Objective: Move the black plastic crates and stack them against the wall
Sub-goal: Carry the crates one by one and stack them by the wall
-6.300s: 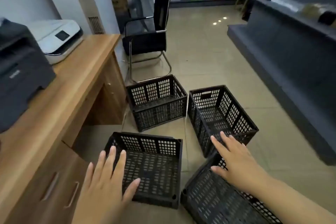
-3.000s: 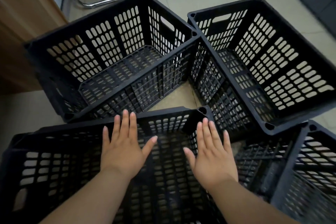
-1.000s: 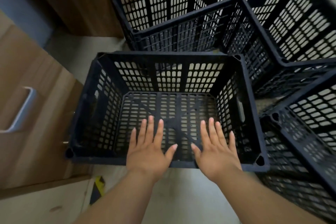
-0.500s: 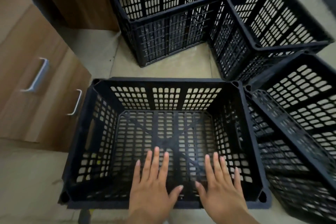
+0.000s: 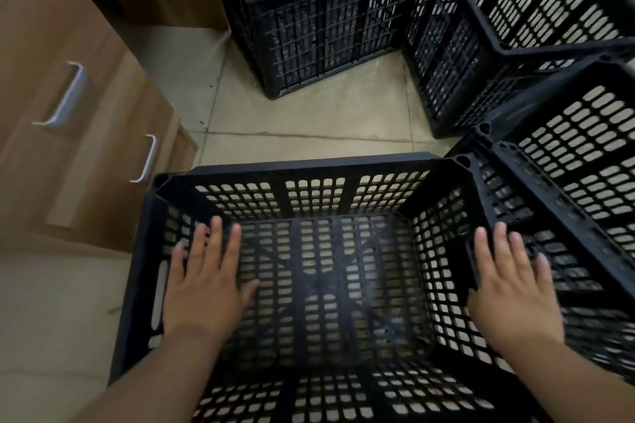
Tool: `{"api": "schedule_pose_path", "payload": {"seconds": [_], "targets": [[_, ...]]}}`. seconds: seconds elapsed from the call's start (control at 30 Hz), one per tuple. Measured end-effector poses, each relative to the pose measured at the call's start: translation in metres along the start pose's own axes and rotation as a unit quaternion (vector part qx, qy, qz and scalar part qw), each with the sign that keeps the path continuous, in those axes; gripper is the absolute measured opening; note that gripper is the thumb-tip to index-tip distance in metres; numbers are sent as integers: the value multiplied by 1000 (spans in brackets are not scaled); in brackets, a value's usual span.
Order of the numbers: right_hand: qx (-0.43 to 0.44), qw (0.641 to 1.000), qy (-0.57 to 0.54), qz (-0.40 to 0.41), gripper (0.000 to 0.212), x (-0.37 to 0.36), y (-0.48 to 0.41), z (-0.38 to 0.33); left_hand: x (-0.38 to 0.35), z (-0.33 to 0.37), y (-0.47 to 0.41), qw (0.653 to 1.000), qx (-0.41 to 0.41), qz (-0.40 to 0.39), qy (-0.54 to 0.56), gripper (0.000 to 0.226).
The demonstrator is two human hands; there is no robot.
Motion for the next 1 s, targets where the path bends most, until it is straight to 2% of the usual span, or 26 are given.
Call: {"api": "schedule_pose_path", "payload": {"seconds": [0.07, 0.2, 0.3, 0.43, 0.73, 0.87, 1.0], "targets": [[39, 998, 28, 45, 93, -2, -7, -2, -5, -22, -8, 1000, 22, -2, -20, 78], [112, 982, 57, 139, 72, -3, -13, -10, -19, -50, -23, 998, 38, -15, -41, 72], [143, 968, 63, 195, 67, -2, -14, -15, -25, -54, -27, 997, 28, -3, -76, 73], [165, 958, 78, 220, 65, -5, -12, -16, -30, -52, -28, 993, 4, -5, -115, 75], [189, 946, 114, 238, 80, 1, -13, -23, -22, -62, -9, 992, -42, -16, -119, 77], [218, 937, 106, 252, 74, 10, -2, -31, -29, -73, 20, 997, -24, 36, -64, 85], [259, 927, 82, 261, 71, 24, 18, -40, -42, -91, 63, 997, -31, 76, 7, 105]]}}
Point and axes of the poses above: each hand's wrist, its own y-axis away from the middle knuckle, its own x-axis out of the back of the hand, z = x × y, the point moved 9 cm from there along -y, towards the middle knuckle, and after that the axes turned 9 degrees about -y, right-handed, at the moved point
